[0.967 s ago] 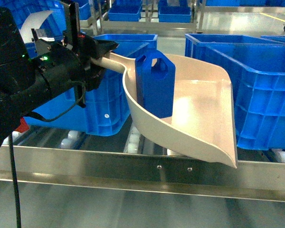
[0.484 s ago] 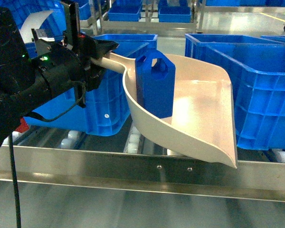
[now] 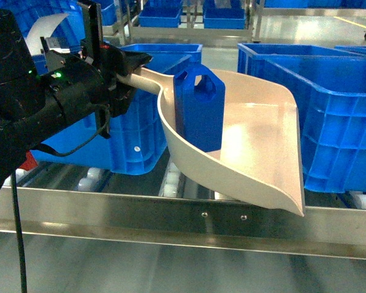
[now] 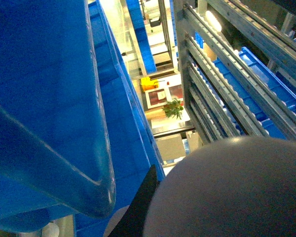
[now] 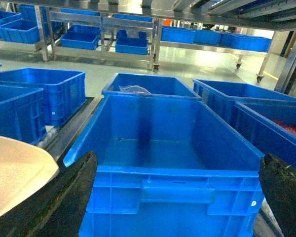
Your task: Place part in tray to right shelf
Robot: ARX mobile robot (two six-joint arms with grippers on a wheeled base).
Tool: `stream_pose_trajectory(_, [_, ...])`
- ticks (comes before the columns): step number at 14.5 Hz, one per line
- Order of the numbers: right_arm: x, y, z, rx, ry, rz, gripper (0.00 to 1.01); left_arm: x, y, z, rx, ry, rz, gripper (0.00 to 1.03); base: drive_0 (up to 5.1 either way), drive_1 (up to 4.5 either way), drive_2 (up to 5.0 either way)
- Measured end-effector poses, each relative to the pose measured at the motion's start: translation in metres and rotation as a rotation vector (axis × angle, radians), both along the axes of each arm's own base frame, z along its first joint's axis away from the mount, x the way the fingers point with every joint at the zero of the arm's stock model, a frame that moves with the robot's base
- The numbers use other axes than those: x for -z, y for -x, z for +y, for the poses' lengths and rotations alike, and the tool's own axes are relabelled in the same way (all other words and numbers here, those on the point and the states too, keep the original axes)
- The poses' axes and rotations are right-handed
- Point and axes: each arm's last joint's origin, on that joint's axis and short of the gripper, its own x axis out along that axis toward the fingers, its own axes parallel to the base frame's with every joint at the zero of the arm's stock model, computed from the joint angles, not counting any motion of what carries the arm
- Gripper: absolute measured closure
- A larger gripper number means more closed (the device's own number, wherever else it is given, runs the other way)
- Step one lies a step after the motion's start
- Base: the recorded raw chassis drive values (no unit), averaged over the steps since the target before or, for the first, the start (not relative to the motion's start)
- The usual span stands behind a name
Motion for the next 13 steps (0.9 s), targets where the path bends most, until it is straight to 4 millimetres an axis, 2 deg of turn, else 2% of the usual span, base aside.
stream_pose_trajectory(13, [0.0000, 0.0000, 0.0000, 0.000, 0.000, 0.000, 0.03, 0.0000, 0.0000, 0.0000, 0.000, 0.000, 0.000, 0.90, 0.0, 0.00, 0.0])
